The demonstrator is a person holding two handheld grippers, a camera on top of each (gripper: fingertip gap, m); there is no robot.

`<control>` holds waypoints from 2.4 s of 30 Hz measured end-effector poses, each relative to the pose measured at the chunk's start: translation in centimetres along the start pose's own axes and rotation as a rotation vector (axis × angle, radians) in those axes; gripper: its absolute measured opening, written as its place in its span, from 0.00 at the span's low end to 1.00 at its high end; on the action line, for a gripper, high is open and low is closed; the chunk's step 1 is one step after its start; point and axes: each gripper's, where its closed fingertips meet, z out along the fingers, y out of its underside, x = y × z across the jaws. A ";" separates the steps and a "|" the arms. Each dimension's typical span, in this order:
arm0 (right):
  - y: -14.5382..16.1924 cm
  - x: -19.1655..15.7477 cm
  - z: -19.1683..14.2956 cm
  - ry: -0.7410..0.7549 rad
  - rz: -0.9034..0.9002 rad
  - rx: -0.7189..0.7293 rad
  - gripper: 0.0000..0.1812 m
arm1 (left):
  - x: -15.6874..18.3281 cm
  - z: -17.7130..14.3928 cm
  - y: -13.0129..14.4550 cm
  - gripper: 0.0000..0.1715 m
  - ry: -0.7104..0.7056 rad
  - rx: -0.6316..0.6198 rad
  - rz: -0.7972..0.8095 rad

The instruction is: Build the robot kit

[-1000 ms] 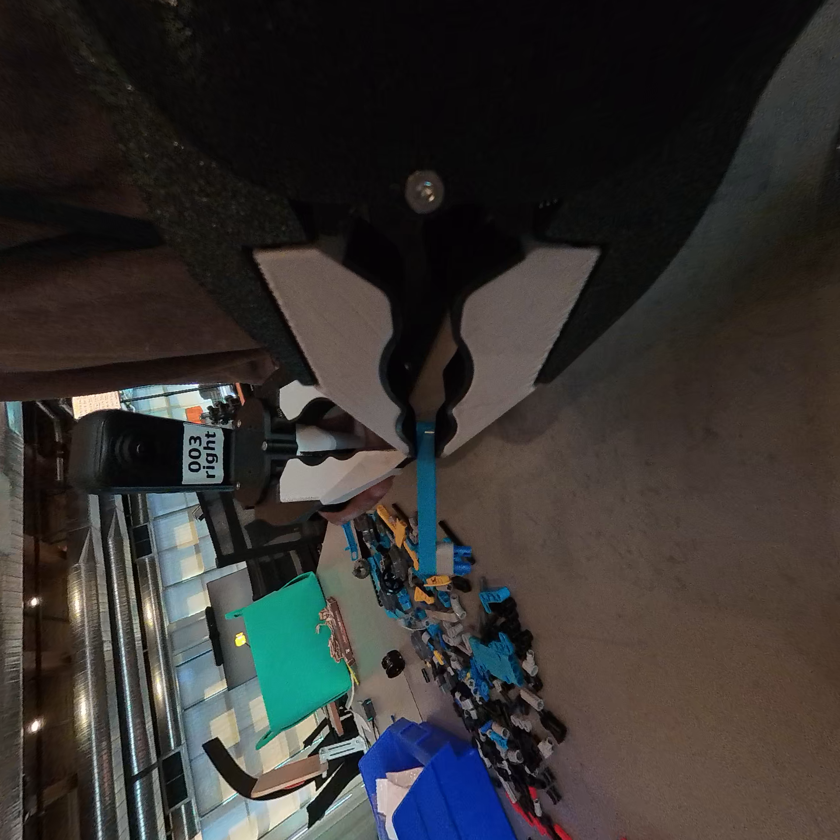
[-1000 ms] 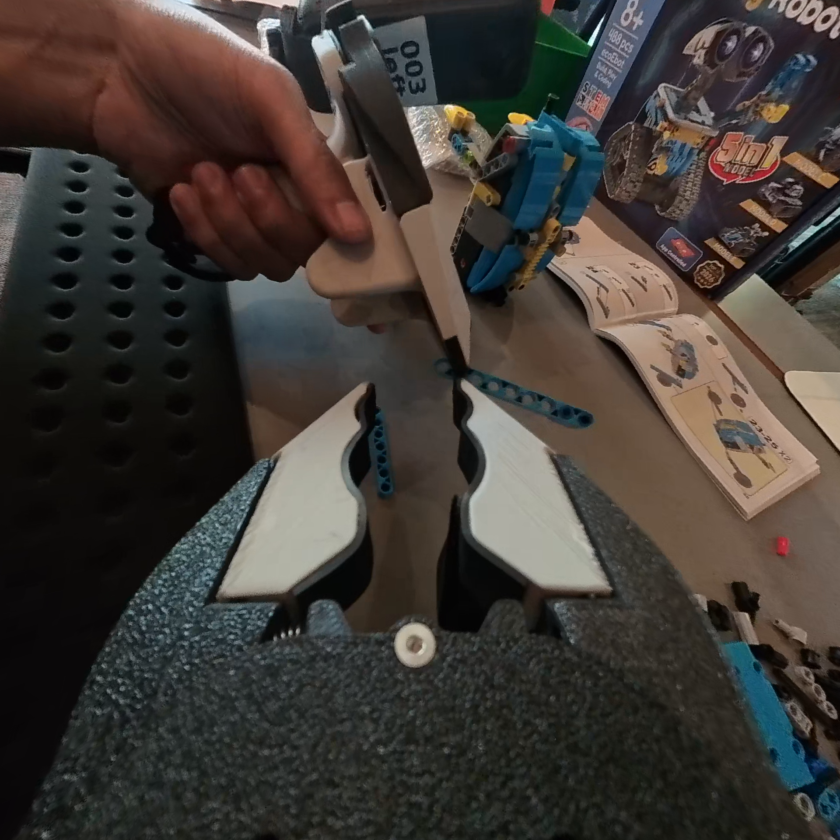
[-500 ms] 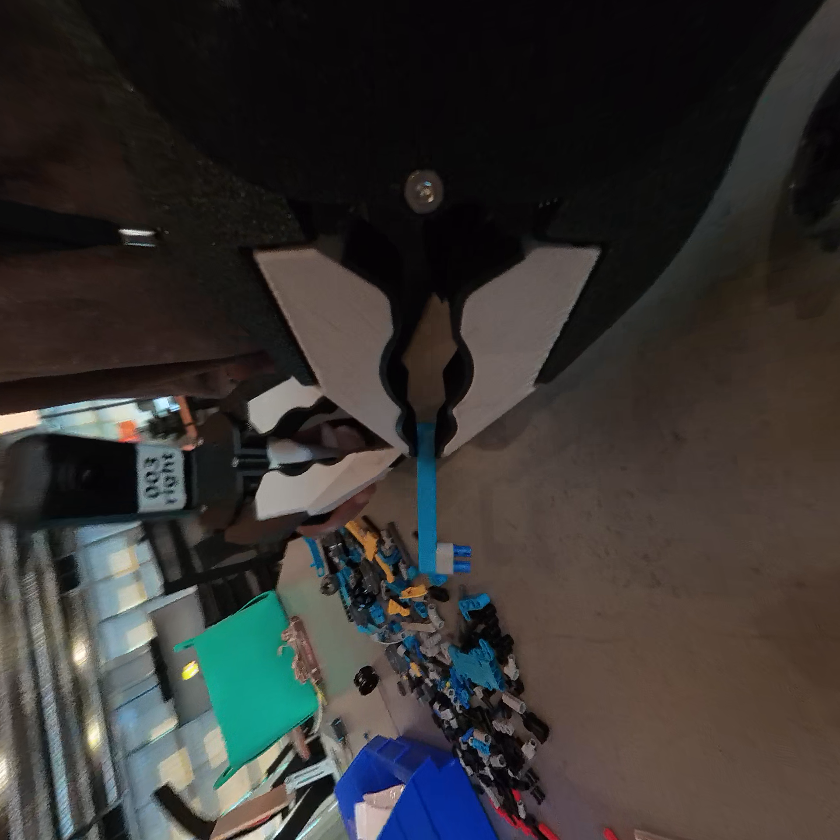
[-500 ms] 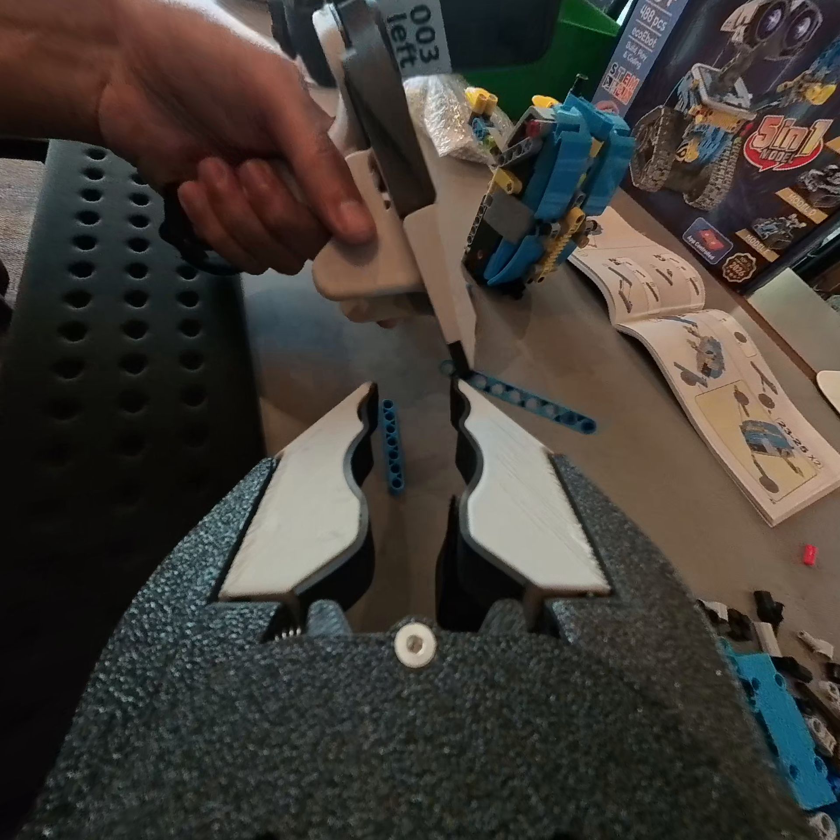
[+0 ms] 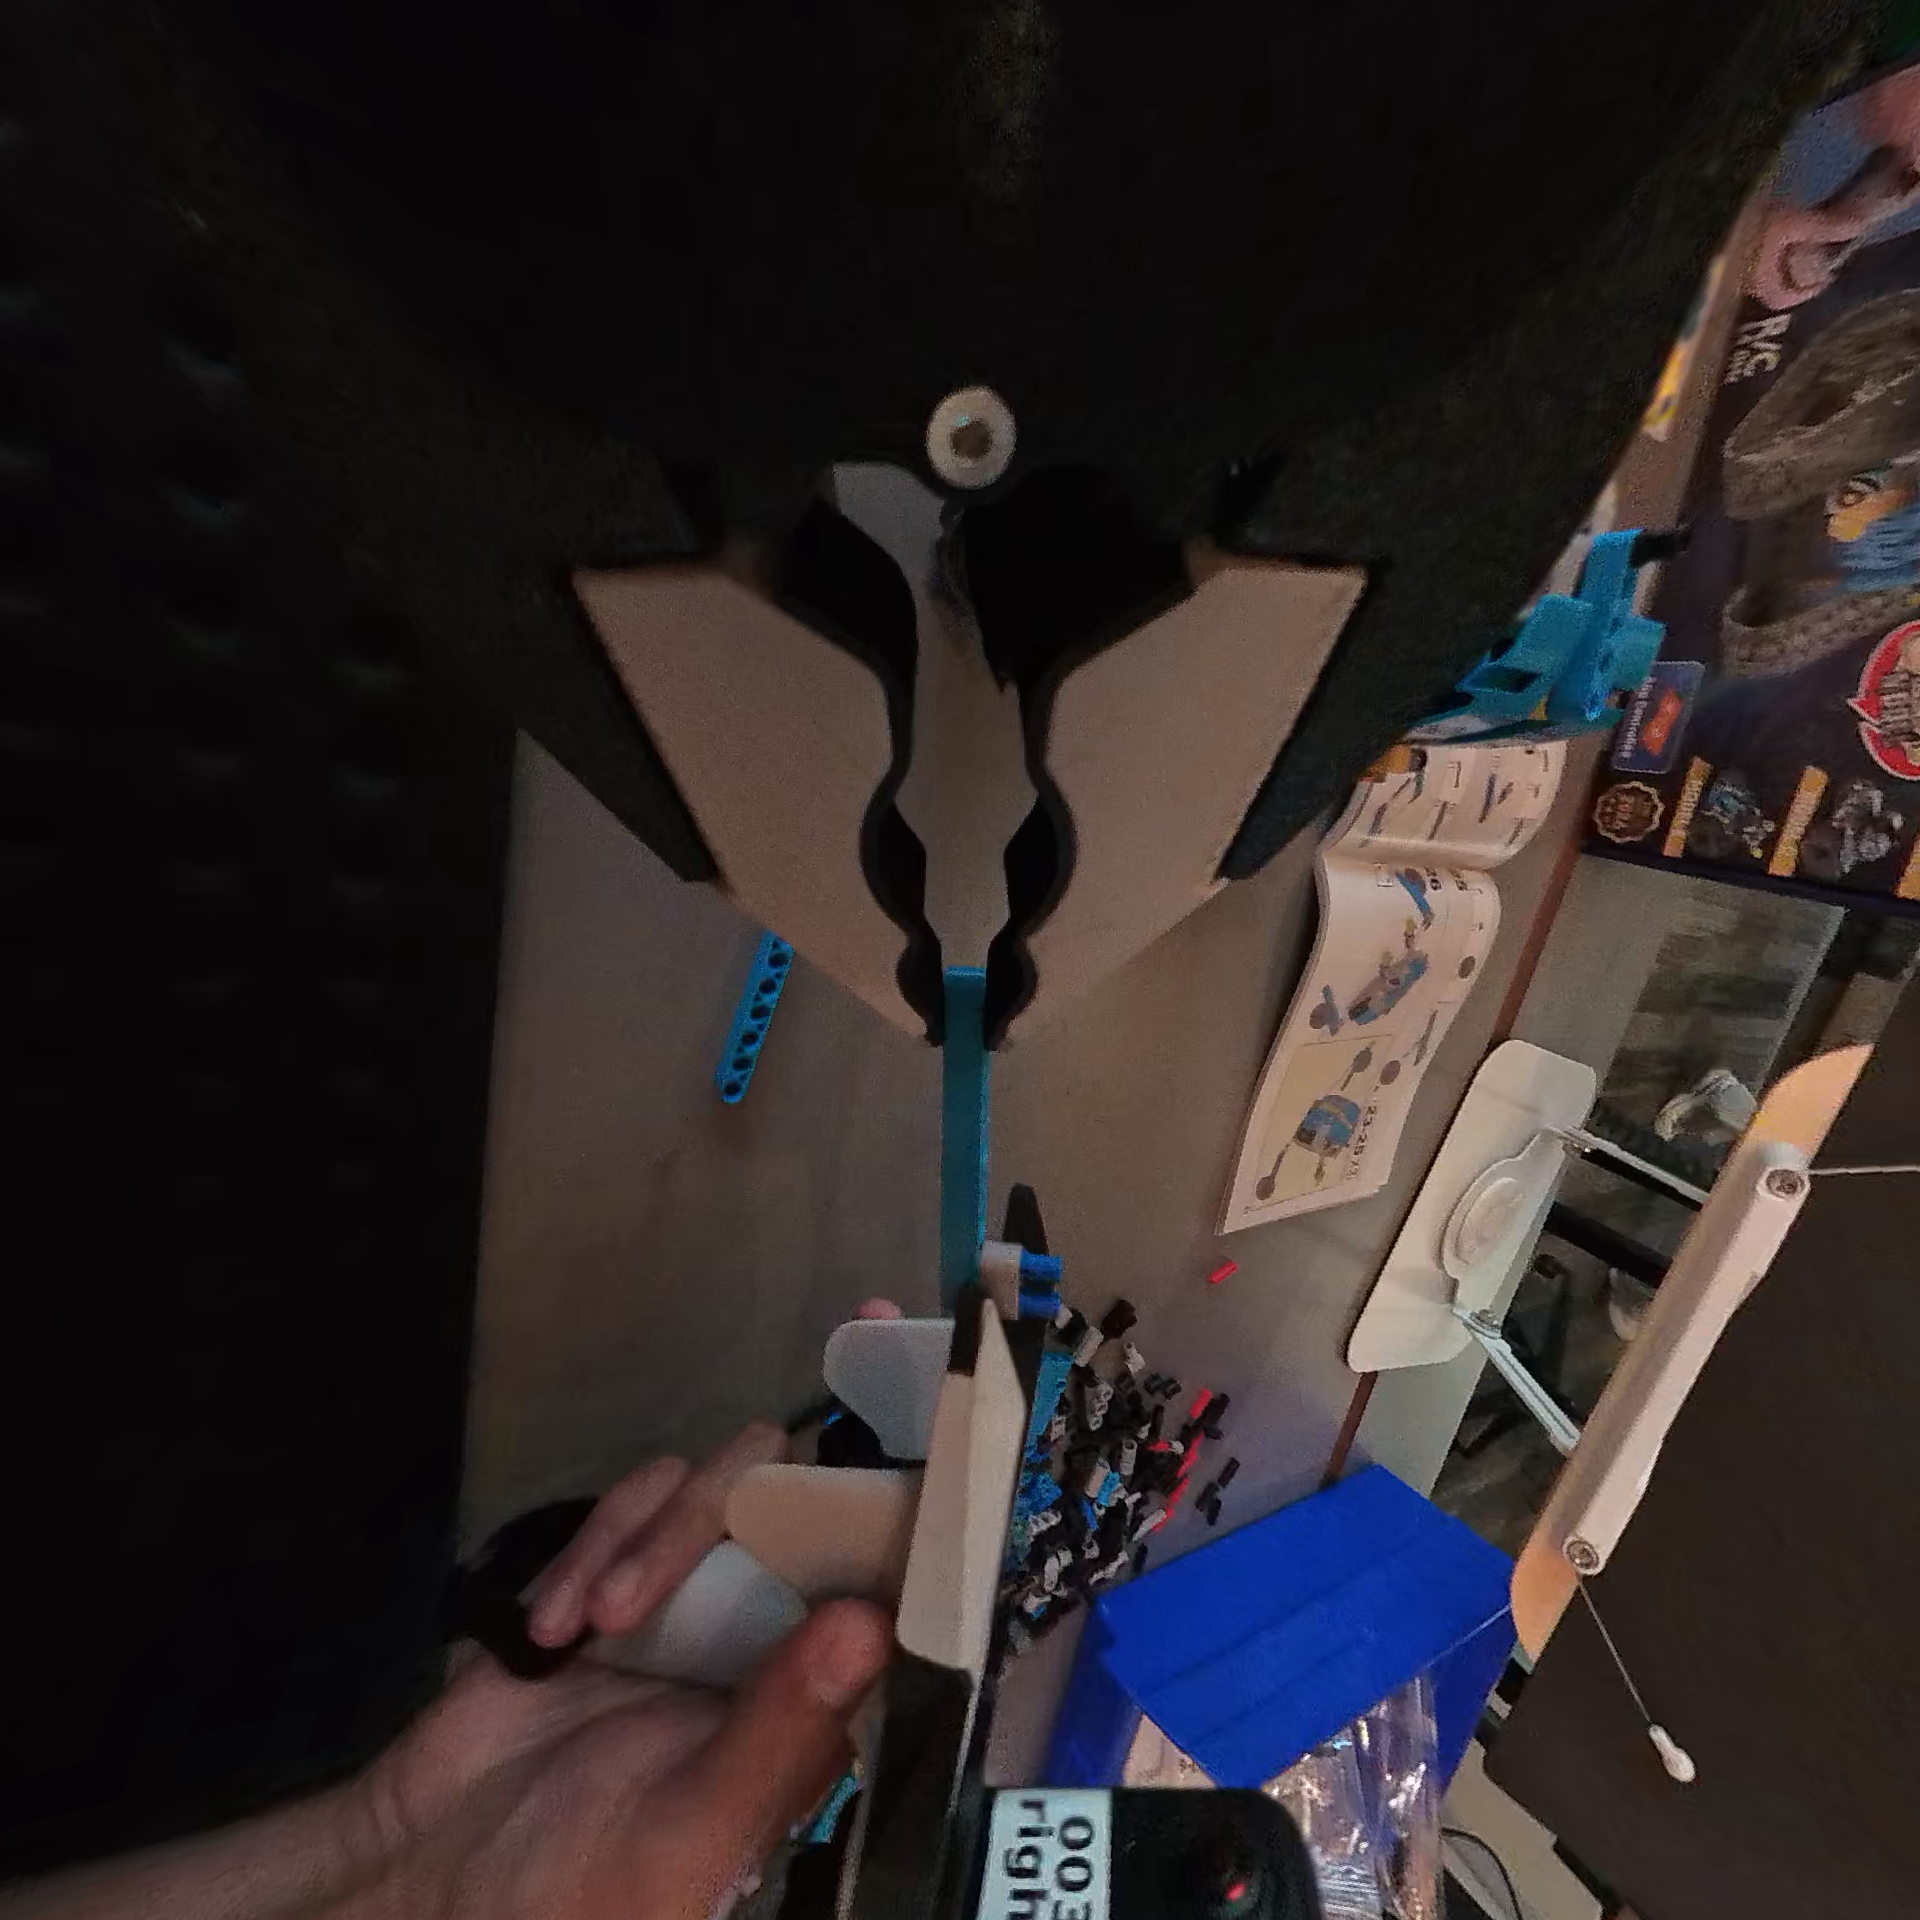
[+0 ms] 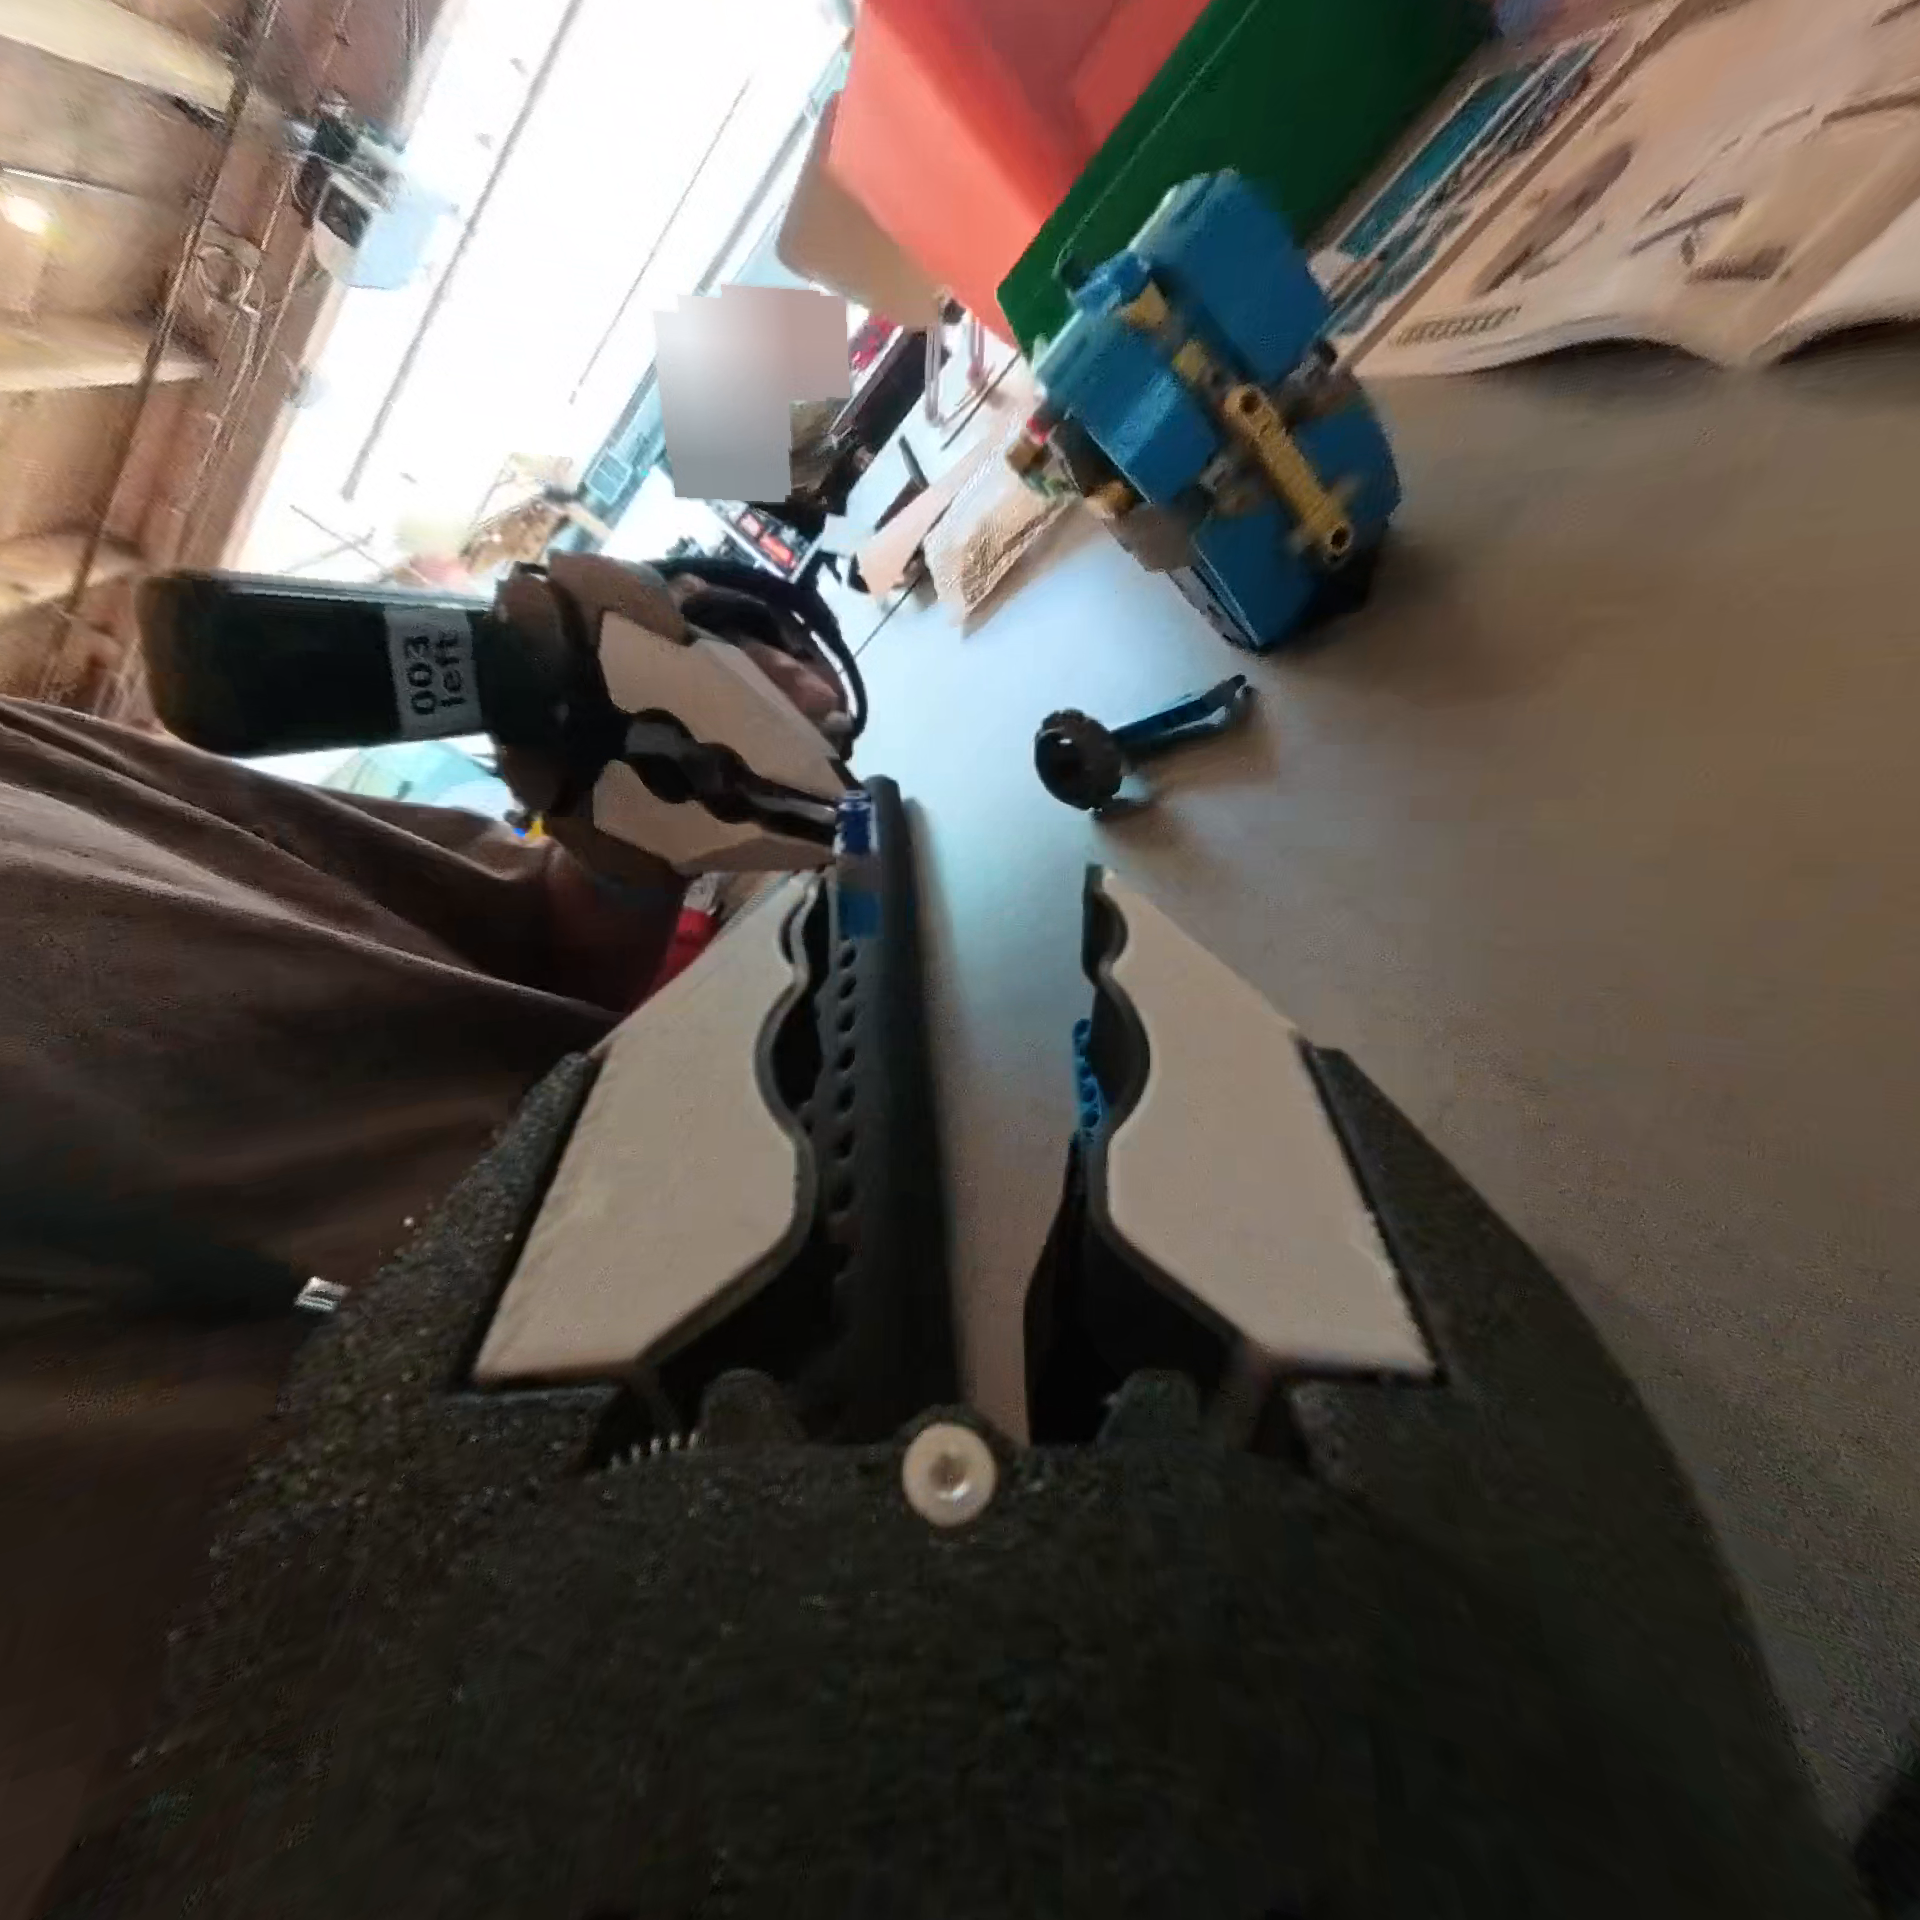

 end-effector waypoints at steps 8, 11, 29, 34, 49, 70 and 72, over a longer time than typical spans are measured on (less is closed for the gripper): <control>0.6 -2.1 2.0 -0.127 -0.014 -0.071 0.04 | 0.3 -0.9 1.5 0.04 0.010 -0.045 0.097; 0.3 -1.7 2.3 -0.106 -0.020 -0.037 0.04 | -0.8 -1.1 1.7 0.08 -0.040 -0.033 -0.031; -2.7 -4.1 2.7 -0.289 0.203 0.435 0.03 | -3.0 -0.9 -3.4 0.04 0.178 0.769 -1.334; -3.3 -4.5 3.0 -0.308 0.195 0.449 0.03 | -2.6 -0.5 -3.9 0.04 0.222 0.775 -1.333; -3.6 -2.8 4.1 -0.391 0.386 0.522 0.02 | -2.9 0.1 -1.9 0.04 0.142 0.699 -1.331; -7.4 -2.9 -2.4 -0.169 0.085 0.573 0.03 | -2.3 -0.4 -1.2 0.00 0.149 0.670 -1.316; -8.1 -3.4 -2.5 -0.182 0.071 0.589 0.03 | -2.5 0.3 -2.3 0.24 0.169 0.674 -1.266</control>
